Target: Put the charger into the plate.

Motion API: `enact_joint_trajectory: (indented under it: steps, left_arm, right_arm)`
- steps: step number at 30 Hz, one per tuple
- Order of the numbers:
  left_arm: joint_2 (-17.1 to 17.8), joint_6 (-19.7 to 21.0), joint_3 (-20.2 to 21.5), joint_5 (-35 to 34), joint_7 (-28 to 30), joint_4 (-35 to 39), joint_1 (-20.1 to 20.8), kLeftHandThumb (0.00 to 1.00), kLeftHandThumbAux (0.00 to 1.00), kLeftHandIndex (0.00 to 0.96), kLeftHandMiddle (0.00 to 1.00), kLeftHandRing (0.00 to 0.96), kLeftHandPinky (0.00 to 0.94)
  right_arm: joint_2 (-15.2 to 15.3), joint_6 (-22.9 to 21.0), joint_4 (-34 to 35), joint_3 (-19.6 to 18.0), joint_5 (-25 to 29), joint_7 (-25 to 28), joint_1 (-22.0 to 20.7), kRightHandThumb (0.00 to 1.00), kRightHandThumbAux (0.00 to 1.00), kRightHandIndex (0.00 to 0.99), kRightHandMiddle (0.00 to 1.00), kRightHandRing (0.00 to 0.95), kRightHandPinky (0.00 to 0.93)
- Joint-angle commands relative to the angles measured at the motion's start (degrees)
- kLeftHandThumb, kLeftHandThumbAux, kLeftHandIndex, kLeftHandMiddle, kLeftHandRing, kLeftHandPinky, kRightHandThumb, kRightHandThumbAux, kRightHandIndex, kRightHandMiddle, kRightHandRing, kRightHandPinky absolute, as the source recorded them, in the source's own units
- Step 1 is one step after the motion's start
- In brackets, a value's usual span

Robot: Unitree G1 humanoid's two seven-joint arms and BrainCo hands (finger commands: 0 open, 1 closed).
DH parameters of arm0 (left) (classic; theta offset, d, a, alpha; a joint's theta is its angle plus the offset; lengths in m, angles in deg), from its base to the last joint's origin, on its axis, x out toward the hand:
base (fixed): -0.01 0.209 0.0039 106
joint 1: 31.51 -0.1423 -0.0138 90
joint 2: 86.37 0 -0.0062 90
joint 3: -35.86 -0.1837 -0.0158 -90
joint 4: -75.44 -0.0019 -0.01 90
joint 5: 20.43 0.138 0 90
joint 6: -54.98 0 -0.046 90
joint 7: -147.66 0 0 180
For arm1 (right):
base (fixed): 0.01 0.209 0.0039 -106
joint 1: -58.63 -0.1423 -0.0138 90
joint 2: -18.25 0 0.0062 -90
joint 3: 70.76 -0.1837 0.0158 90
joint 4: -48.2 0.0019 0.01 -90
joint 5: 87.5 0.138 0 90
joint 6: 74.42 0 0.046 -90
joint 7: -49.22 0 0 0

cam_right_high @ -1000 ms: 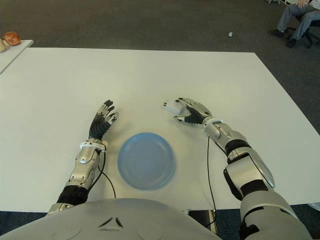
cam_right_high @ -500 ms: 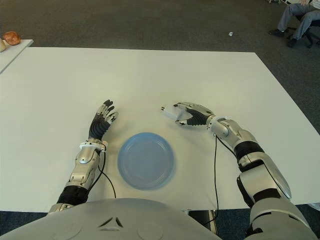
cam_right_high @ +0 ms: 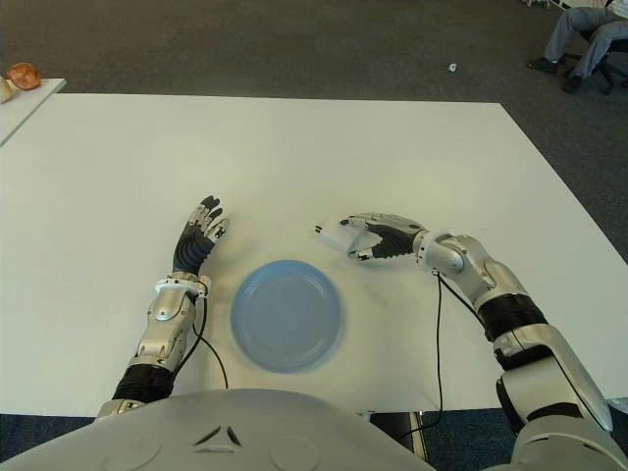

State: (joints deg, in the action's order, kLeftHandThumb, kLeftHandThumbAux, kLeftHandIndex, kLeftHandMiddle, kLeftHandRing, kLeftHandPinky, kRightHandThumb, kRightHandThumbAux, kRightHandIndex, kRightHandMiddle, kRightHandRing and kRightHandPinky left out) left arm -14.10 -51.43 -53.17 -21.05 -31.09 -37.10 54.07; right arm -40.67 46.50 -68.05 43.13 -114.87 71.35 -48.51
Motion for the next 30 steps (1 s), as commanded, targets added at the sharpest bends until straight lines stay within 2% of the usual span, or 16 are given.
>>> enact_joint_trajectory:
  steps: [1,5,10,25,30]
  left_arm:
    - [0.3,3.8,0.7,-0.3,-0.3,-3.5,-2.1,0.0,0.602,0.001,0.092,0.097,0.108]
    - [0.3,3.7,0.8,-0.3,0.0,-3.8,-1.9,0.0,0.597,0.0,0.091,0.095,0.106]
    - [0.2,3.8,0.8,-0.3,-0.1,-3.9,-1.8,0.0,0.596,0.0,0.089,0.095,0.109]
    - [0.4,3.9,0.8,0.0,-0.3,-4.2,-1.7,0.0,0.603,0.0,0.089,0.094,0.1]
    - [0.6,4.1,0.6,0.3,-0.1,-4.1,-1.8,0.0,0.602,0.001,0.089,0.092,0.098]
  right_arm:
    - [1.2,-2.7,3.4,-0.2,-0.7,3.8,4.7,0.0,0.329,0.0,0.0,0.0,0.0]
    - [2.3,-3.9,8.1,-2.1,-0.9,3.7,7.2,0.0,0.329,0.0,0.0,0.0,0.0]
    - [2.4,-4.9,10.4,-3.2,-1.8,3.5,8.5,0.0,0.332,0.0,0.0,0.0,0.0]
    - [1.9,-4.3,10.8,-4.5,-6.2,-0.4,9.2,0.0,0.35,0.0,0.0,0.0,0.0]
    - [1.6,-4.5,11.0,-5.1,-8.6,-4.7,9.7,0.0,0.342,0.0,0.0,0.0,0.0]
